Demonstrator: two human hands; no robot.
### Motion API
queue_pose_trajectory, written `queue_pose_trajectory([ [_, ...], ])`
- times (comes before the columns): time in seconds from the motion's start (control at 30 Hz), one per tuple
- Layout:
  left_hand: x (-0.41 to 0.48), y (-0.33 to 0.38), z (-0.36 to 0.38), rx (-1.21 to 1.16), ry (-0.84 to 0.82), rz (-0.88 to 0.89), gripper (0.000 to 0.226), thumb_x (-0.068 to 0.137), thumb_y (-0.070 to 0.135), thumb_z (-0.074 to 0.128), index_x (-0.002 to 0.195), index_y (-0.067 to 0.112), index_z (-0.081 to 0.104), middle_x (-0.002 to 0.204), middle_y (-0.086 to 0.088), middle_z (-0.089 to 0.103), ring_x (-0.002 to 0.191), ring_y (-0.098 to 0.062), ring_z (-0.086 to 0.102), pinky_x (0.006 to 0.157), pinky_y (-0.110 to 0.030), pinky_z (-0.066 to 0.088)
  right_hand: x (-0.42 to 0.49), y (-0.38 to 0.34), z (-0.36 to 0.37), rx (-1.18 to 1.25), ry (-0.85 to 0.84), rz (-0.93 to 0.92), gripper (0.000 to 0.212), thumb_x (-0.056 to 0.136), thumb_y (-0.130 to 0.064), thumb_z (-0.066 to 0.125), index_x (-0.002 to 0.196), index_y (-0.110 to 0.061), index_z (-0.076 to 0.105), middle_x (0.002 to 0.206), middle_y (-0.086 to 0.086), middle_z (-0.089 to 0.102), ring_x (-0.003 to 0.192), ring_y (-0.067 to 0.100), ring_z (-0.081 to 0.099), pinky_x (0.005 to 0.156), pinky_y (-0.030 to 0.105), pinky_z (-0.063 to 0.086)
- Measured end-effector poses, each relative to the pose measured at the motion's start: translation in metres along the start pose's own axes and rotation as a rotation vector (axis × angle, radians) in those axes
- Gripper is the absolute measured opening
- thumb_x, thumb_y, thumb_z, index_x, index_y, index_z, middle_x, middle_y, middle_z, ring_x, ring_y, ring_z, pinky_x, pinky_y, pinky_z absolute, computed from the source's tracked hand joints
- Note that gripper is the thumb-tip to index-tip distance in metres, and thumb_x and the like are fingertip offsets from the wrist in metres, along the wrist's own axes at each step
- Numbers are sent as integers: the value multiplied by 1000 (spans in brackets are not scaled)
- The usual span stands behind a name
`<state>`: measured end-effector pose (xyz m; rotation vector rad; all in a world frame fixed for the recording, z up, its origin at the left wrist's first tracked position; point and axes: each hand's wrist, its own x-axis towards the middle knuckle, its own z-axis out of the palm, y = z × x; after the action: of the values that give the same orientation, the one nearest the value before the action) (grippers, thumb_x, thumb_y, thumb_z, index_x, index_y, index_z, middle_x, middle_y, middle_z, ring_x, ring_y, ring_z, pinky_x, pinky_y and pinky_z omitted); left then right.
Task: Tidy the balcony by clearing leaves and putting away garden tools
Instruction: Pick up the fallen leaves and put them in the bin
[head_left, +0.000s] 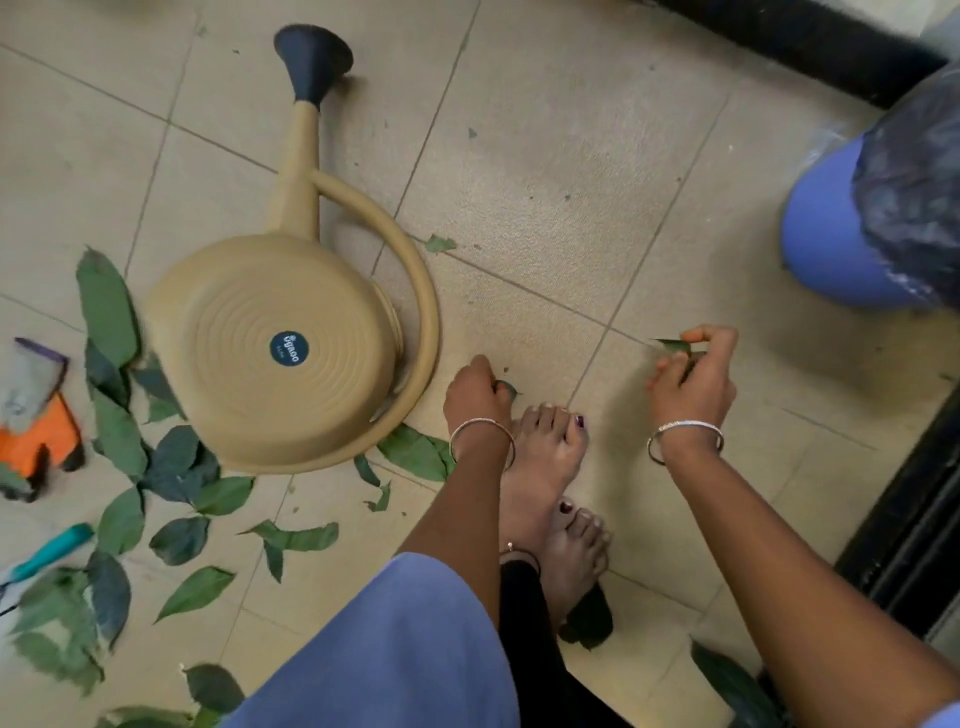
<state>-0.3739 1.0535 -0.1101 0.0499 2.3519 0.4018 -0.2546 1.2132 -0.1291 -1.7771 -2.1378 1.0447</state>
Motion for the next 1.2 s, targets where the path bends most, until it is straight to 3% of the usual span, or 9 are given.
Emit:
queue_pose_trajectory([
  [0.13,-69,9,-54,-320,-42,-110,37,80,-8,55,60,12,30,56,2,32,53,-12,32,60,-28,38,-45,-8,-32,-59,24,-33,29,86,6,35,100,-6,57,95,12,67,89,32,61,75,24,36],
  [0.23,-102,-22,-69,-632,184,-394,26,79,-8,59,71,12,45,67,-4,51,62,-25,55,52,-24,52,-78,-22,-57,-86,-6,26,29,84,1,35,94,-3,62,97,16,68,93,37,61,77,30,39],
  [0.33,-144,-47,-97,-826,300,-607,22,86,-6,52,79,15,52,86,-16,63,67,-27,64,44,-22,49,-113,-46,-80,-93,-49,62,32,83,-12,35,92,-3,65,96,19,68,92,37,61,77,33,42],
  [0.53,-224,-72,-162,-1162,430,-750,36,86,-12,28,74,11,53,70,-12,60,49,-18,45,44,-24,36,-184,-86,-84,-110,-152,122,10,88,-12,57,93,-4,60,98,17,63,92,34,57,70,30,31],
  [0.67,-267,-90,-171,-1231,401,-737,35,83,-12,30,75,5,60,61,-10,52,51,-18,41,48,-27,31,-223,-88,-56,-152,-308,158,12,90,-19,59,97,-10,57,107,14,56,86,27,50,71,28,30],
  [0.8,-294,-140,-149,-1244,346,-754,29,88,0,38,76,6,63,58,-6,44,50,-18,37,49,-28,29,-248,-77,-21,-169,-435,149,20,89,-23,63,101,-9,57,119,16,51,99,33,56,83,32,39],
  [1.0,-323,-223,-145,-1322,226,-828,19,93,17,50,84,12,65,55,1,40,49,-13,35,46,-29,34,-294,-51,-1,-256,-456,26,29,86,-32,67,105,-12,58,120,15,49,107,36,53,97,39,43],
  [1.07,-330,-241,-150,-1330,221,-817,17,92,19,52,81,14,63,55,2,37,48,-12,33,43,-27,32,-311,-46,0,-318,-446,-12,33,86,-40,65,107,-16,56,118,10,47,104,33,54,95,45,45],
  [1.2,-336,-276,-143,-1423,222,-777,18,91,24,56,76,15,60,56,3,33,48,-12,27,42,-24,24,-336,-32,15,-442,-427,-134,45,87,-45,65,116,-13,52,120,10,45,106,31,53,88,38,46],
])
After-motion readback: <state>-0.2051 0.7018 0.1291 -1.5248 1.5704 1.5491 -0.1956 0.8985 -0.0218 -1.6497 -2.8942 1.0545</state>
